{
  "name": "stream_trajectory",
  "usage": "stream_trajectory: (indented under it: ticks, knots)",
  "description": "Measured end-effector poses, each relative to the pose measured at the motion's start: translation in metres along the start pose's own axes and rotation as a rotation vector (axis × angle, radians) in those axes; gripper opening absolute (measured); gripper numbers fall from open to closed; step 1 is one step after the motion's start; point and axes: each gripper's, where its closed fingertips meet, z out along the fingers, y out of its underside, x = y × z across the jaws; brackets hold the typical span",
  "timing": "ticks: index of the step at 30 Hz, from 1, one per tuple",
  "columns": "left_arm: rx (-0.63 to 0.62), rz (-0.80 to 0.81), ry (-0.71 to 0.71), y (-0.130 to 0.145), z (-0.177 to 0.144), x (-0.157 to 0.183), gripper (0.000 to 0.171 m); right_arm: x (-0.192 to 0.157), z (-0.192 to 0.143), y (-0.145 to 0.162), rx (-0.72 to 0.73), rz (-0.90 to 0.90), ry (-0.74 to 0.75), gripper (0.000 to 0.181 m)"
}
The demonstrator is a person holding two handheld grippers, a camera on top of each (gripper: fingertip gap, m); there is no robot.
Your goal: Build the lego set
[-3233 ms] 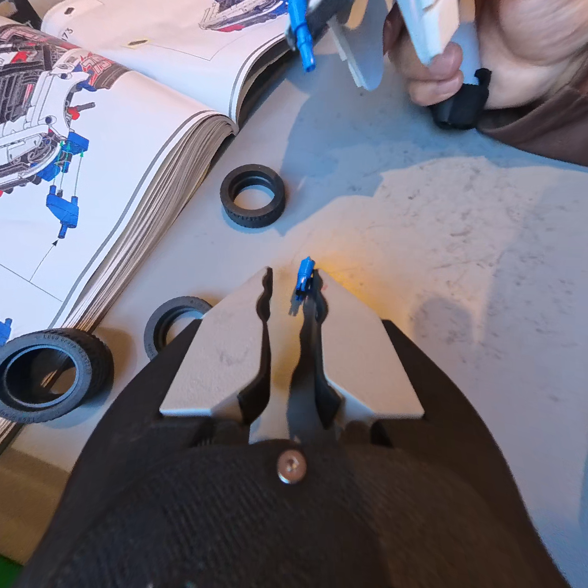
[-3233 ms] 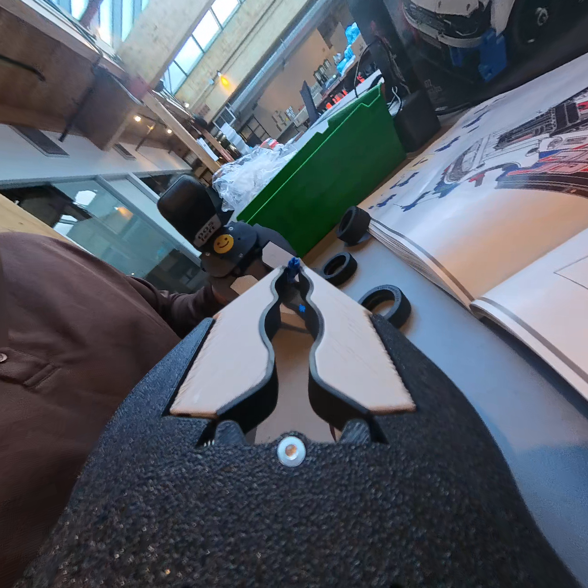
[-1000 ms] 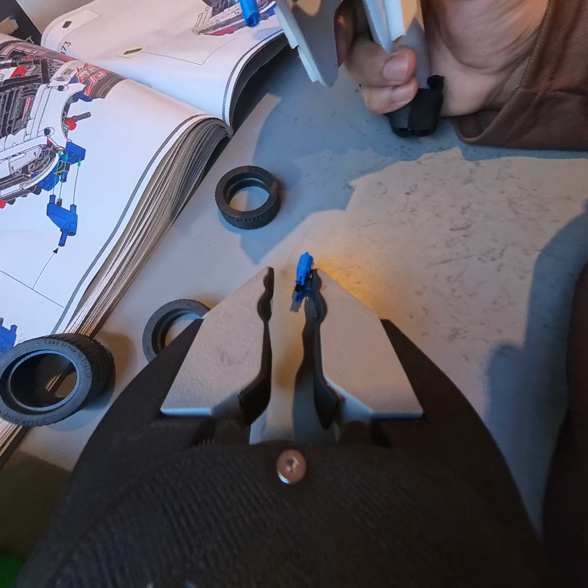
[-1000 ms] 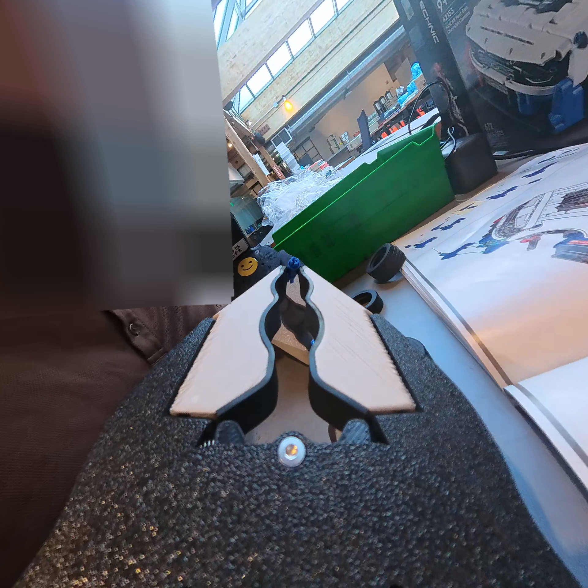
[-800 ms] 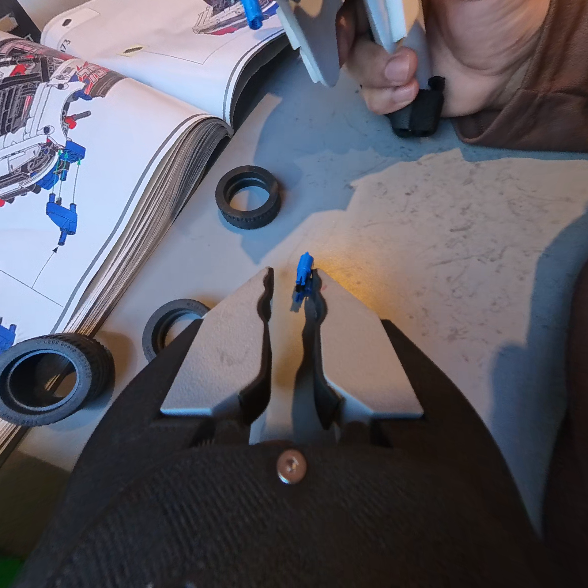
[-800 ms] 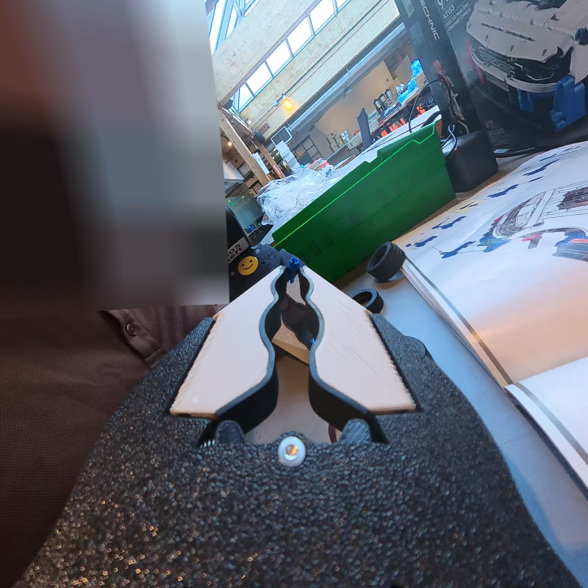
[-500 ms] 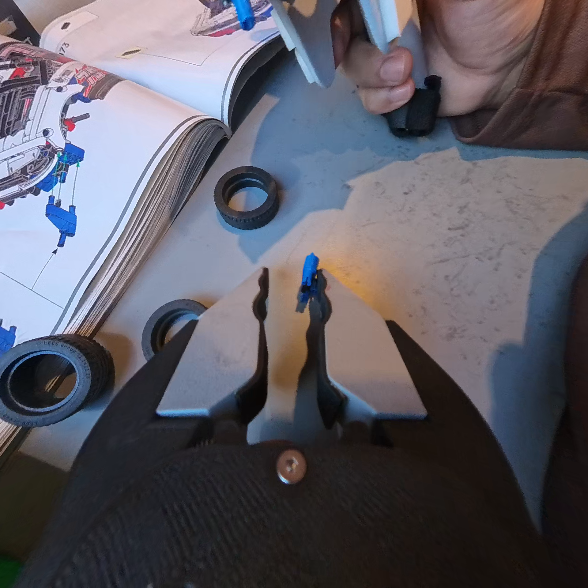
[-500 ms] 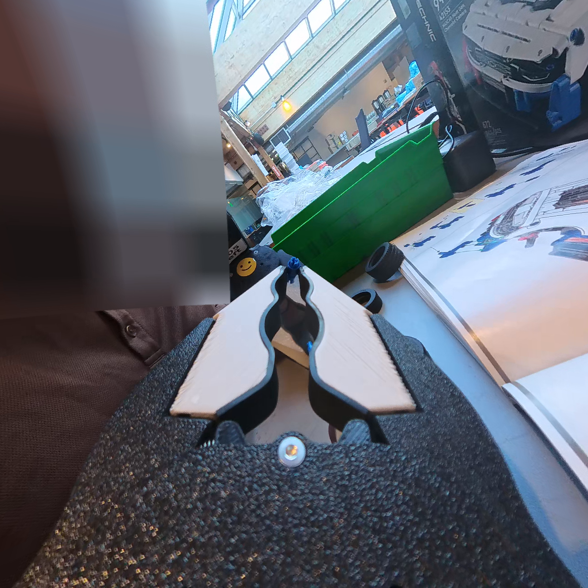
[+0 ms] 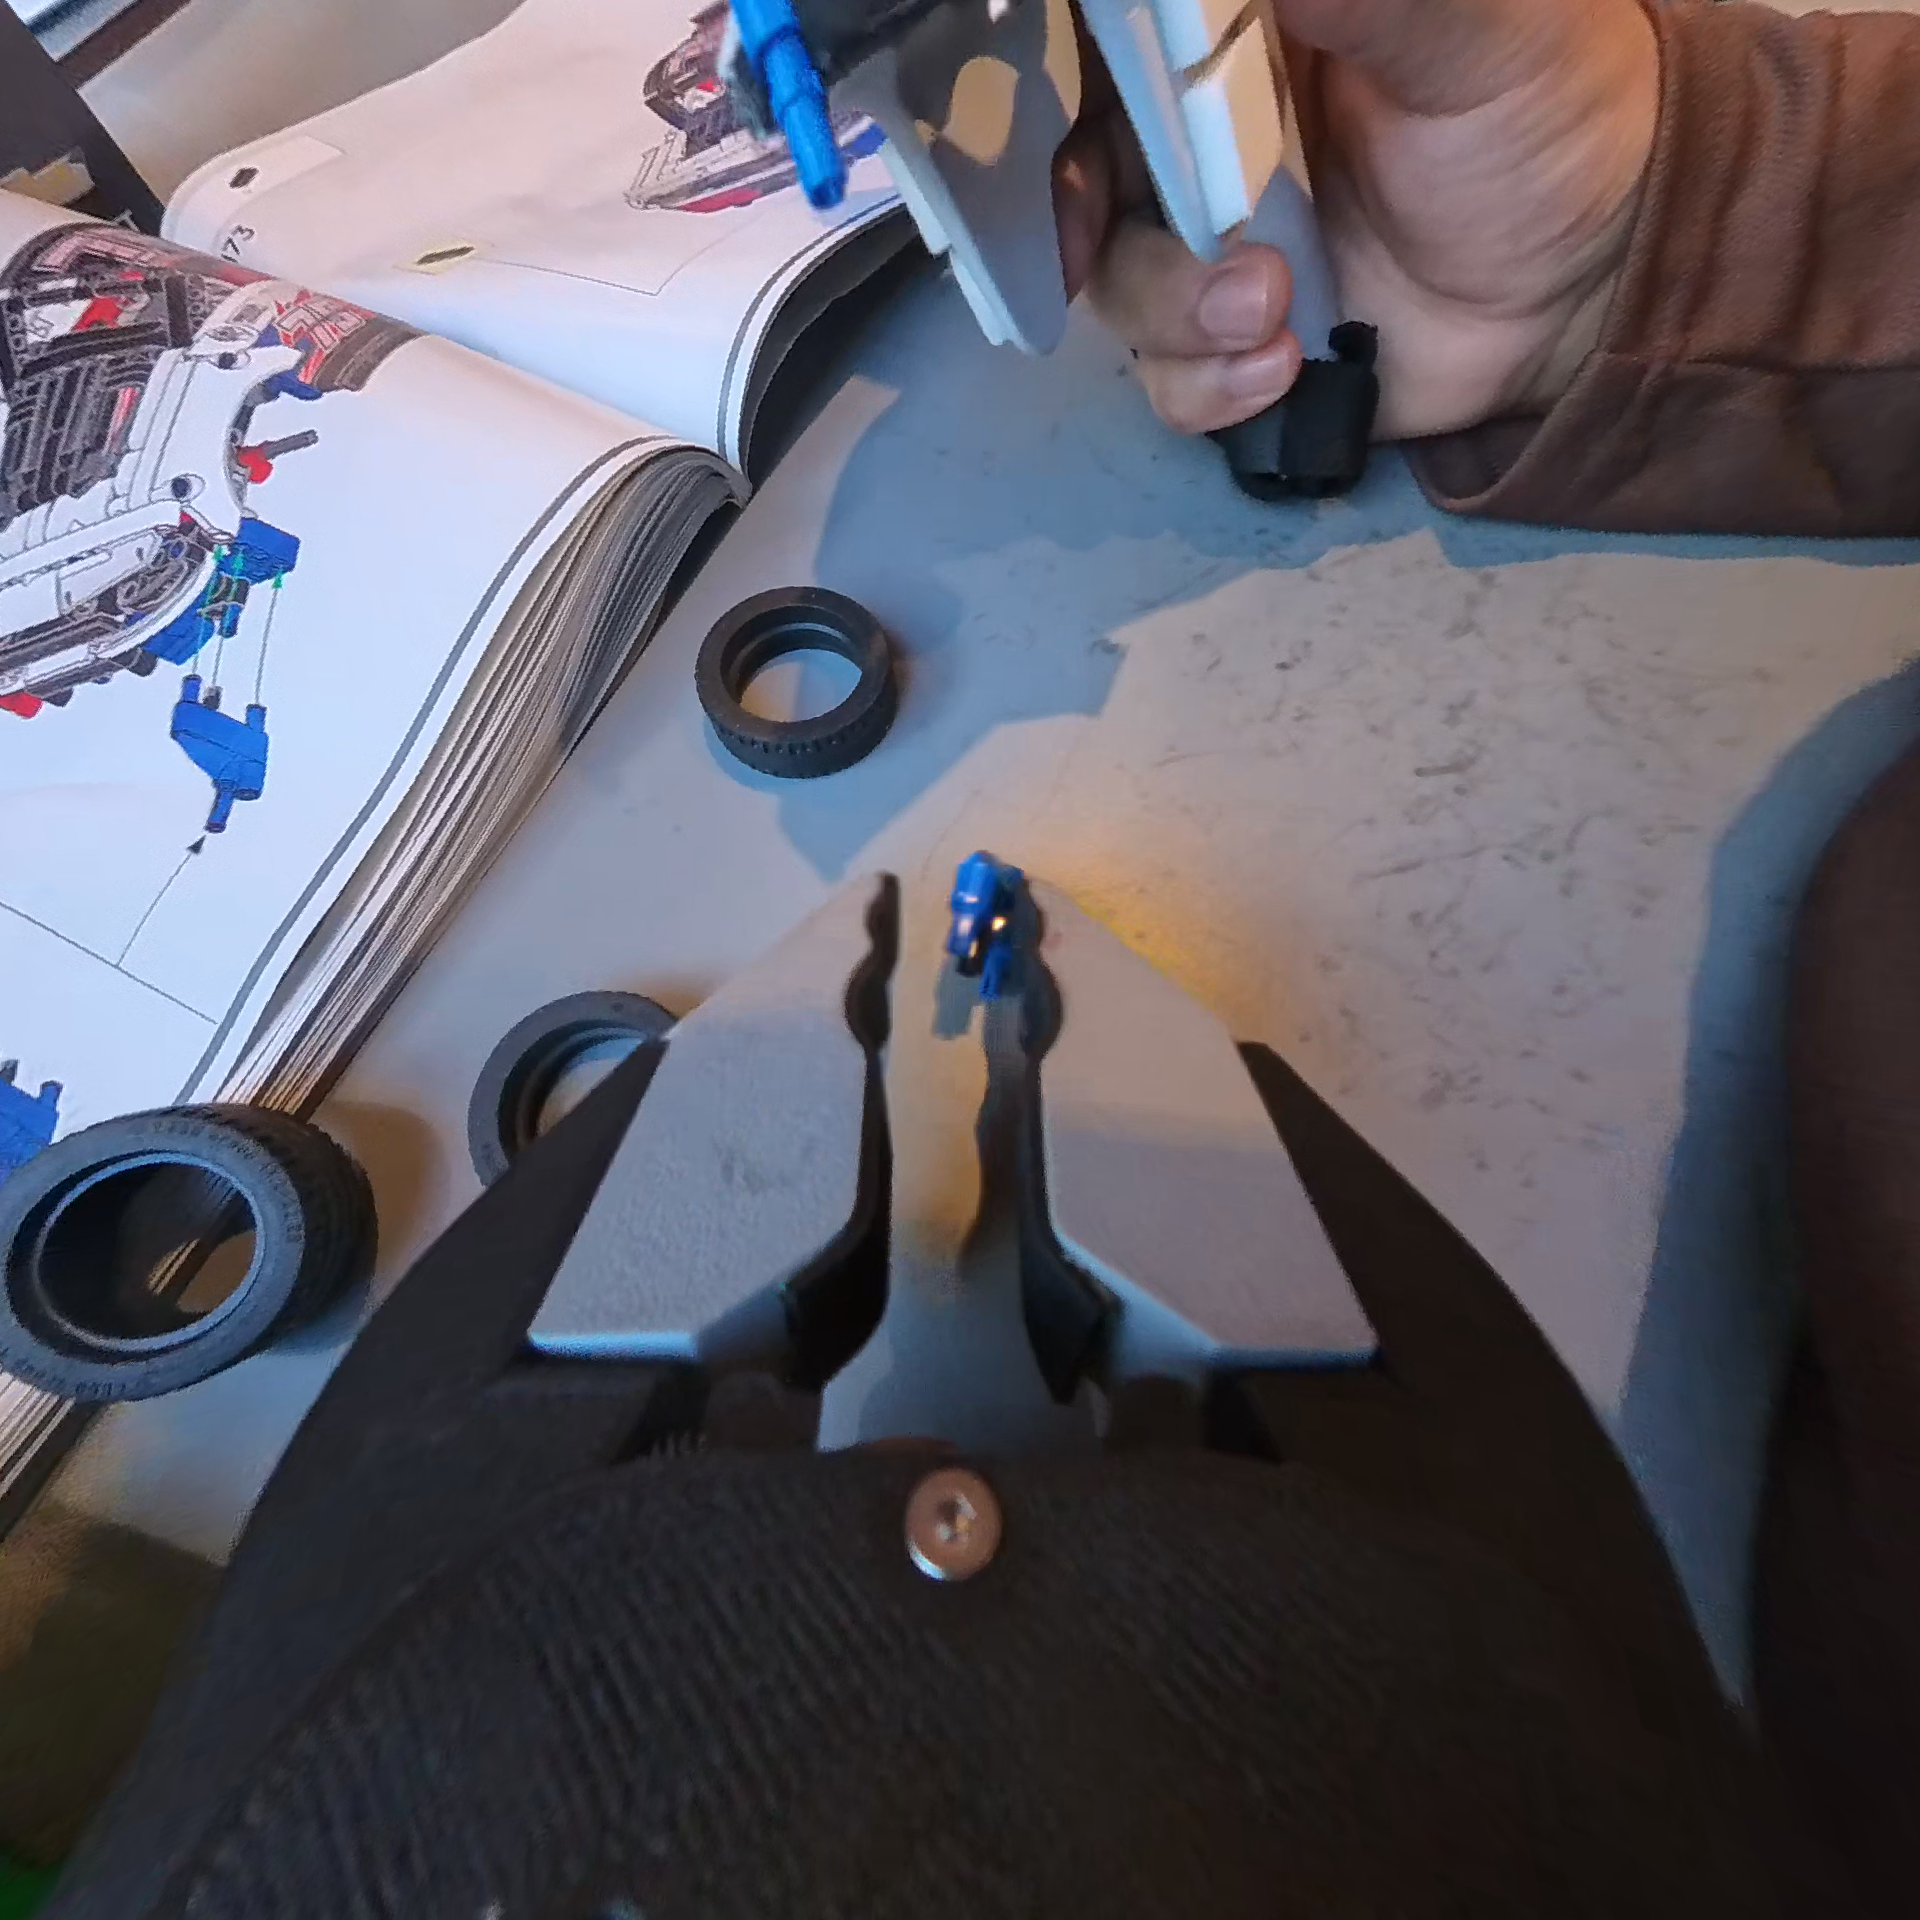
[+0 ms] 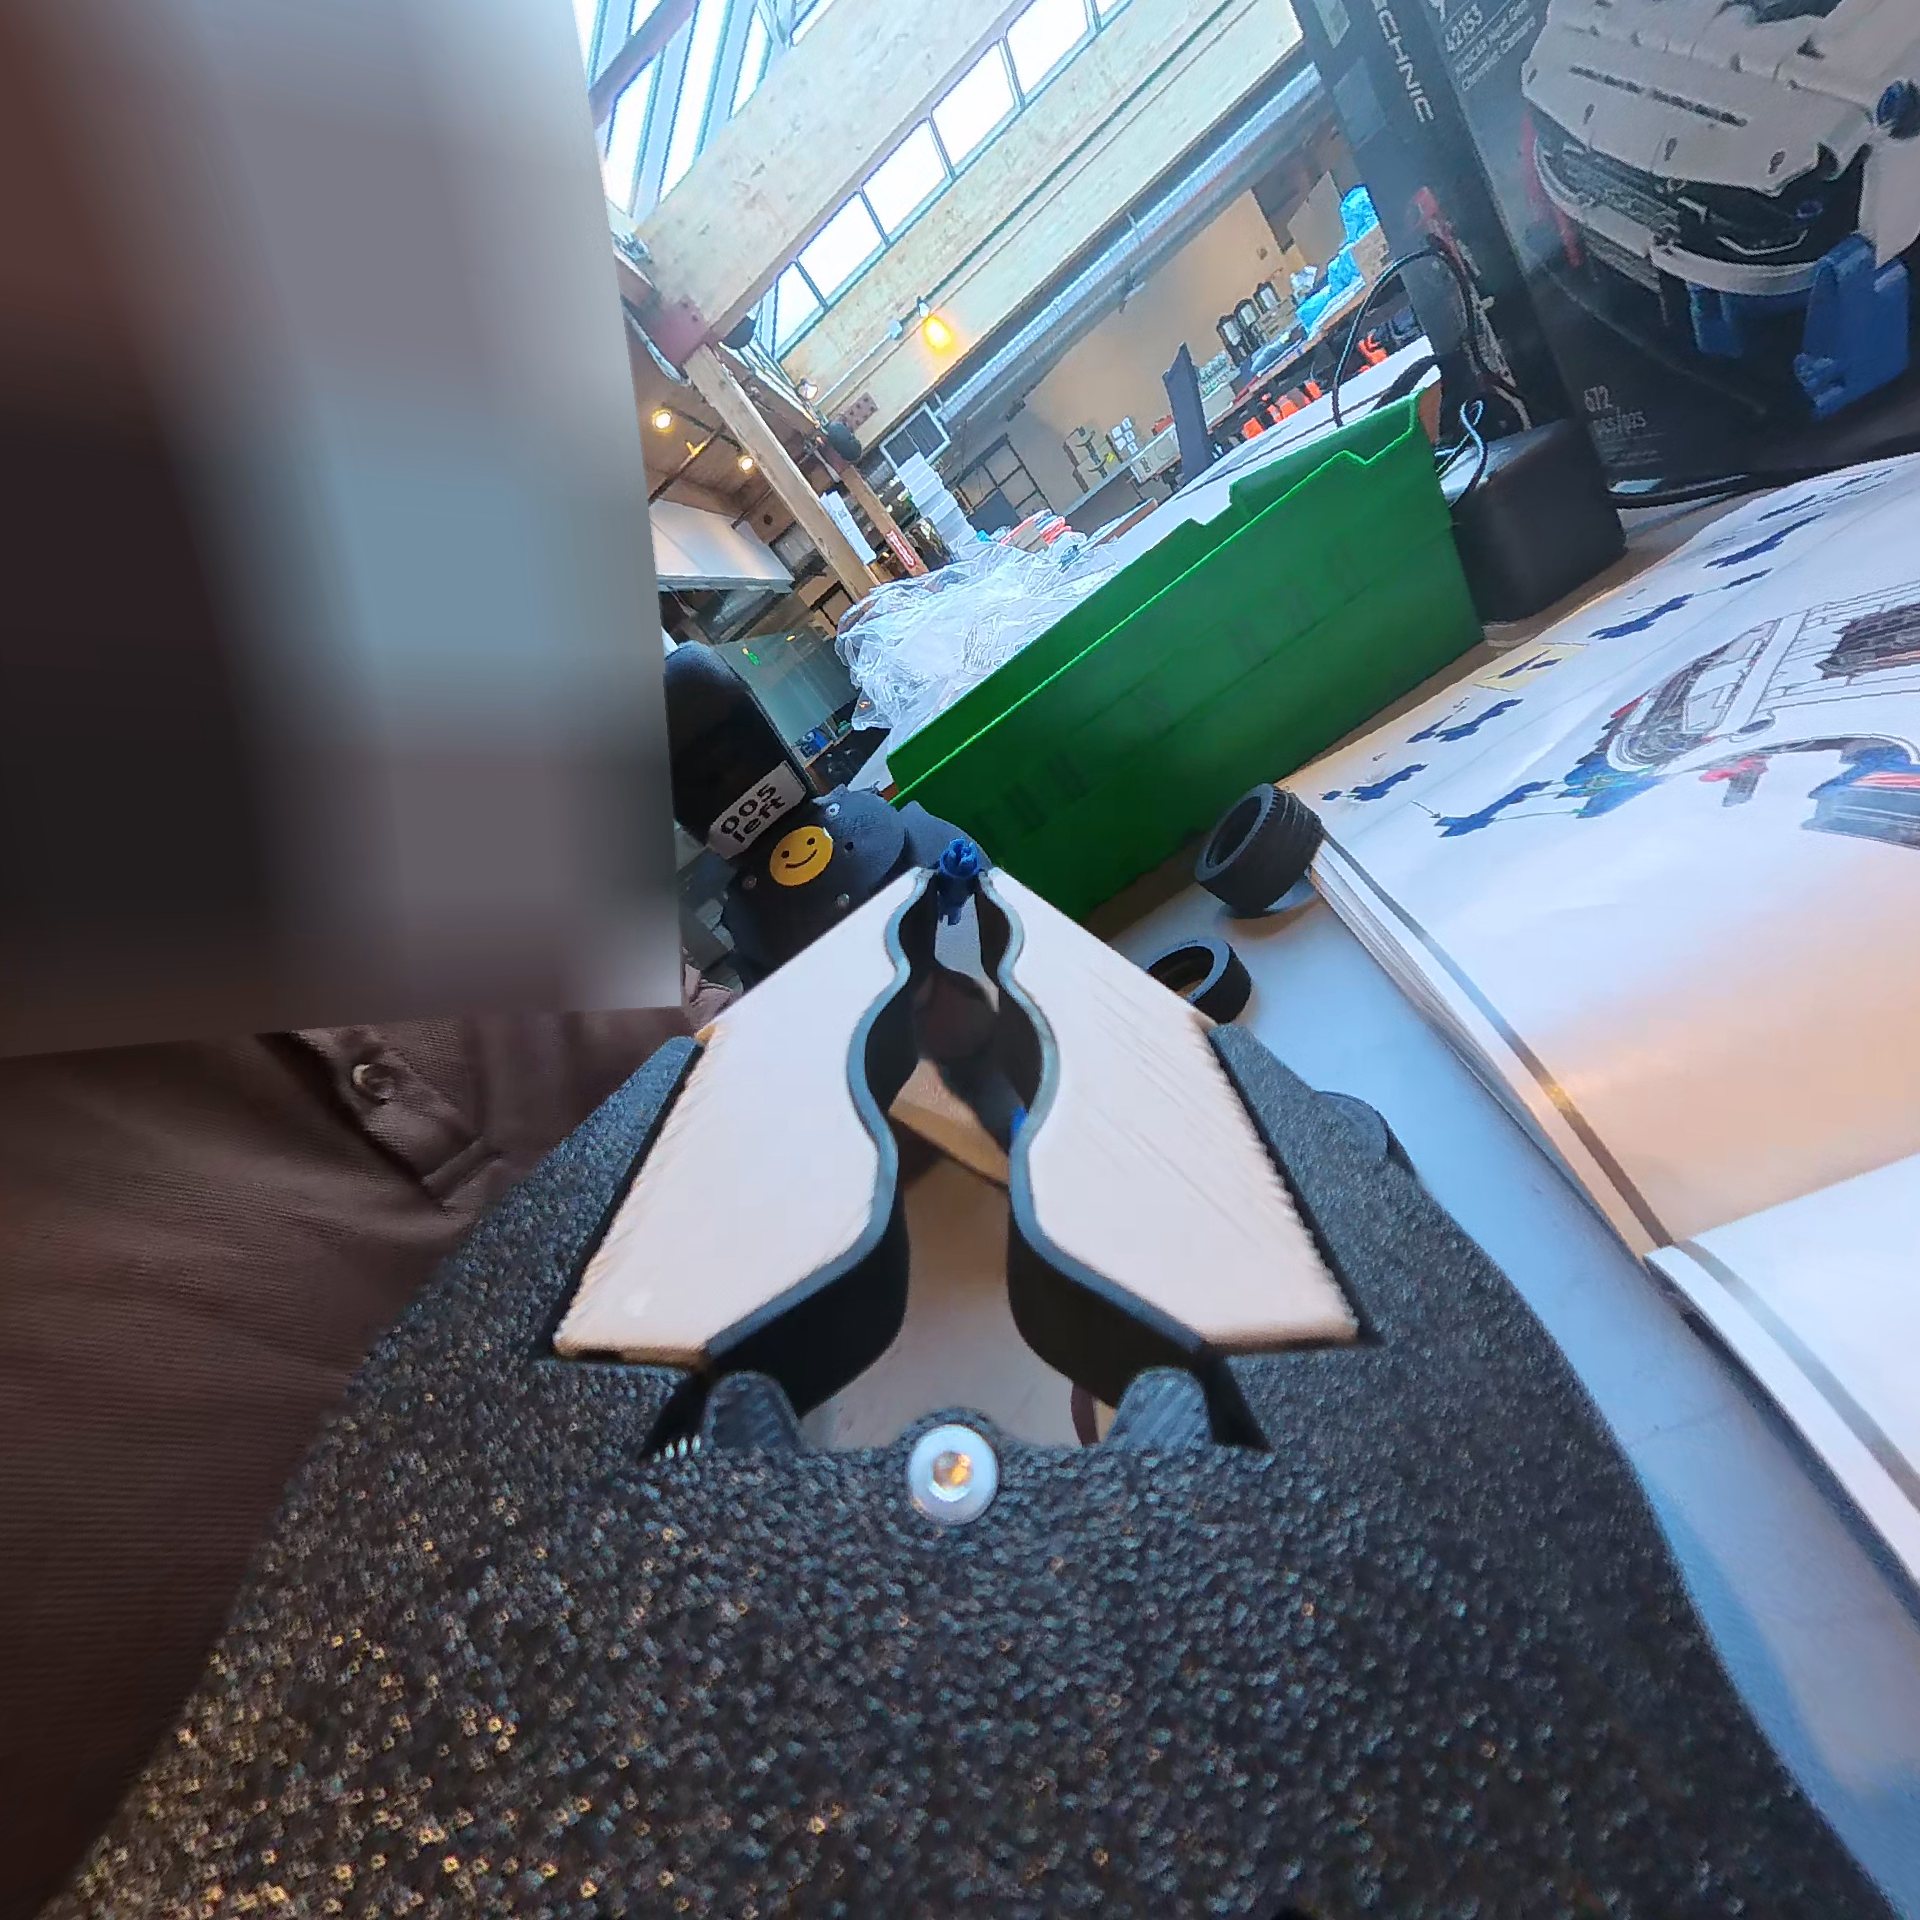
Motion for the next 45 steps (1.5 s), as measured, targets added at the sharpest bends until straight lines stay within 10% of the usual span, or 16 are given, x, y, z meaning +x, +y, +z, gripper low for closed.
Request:
stream_trajectory:
  ticks: [13,45]
  knots:
    - [0.103,-0.237,0.056,-0.008,-0.012,-0.015,0.004,0.002,-0.006,0.005,-0.033,-0.045,0.082,0.007]
    - [0.068,-0.113,0.041,-0.005,-0.01,-0.005,0.011,0.006,-0.005,0.005,-0.029,-0.003,0.072,0.007]
